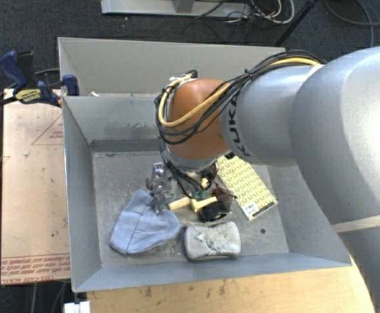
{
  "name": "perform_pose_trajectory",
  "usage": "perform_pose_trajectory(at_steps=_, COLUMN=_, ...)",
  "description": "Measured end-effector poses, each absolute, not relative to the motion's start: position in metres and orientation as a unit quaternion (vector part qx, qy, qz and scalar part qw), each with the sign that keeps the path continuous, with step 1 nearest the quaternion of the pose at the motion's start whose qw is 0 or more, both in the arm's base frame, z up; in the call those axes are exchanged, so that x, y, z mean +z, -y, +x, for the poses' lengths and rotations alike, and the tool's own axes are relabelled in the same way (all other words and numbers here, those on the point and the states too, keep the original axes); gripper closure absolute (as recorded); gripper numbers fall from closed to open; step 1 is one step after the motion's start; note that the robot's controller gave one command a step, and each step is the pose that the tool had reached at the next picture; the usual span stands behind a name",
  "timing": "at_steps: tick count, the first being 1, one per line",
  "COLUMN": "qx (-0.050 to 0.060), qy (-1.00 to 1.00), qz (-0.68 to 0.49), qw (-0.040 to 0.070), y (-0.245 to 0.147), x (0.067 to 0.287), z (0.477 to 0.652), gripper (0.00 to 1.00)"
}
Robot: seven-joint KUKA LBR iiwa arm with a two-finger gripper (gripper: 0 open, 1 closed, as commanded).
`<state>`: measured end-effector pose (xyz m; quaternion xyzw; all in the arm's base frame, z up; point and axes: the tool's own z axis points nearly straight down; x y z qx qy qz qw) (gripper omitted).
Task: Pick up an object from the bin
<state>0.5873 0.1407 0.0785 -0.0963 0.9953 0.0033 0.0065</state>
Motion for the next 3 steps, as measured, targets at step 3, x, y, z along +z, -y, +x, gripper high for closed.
perform_pose_trajectory(at_steps=3, qx=0.000, qy=-0.995, qz=-0.101, qw=-0.005, y=-0.133, x=0.159, z=0.584, gripper=1.00)
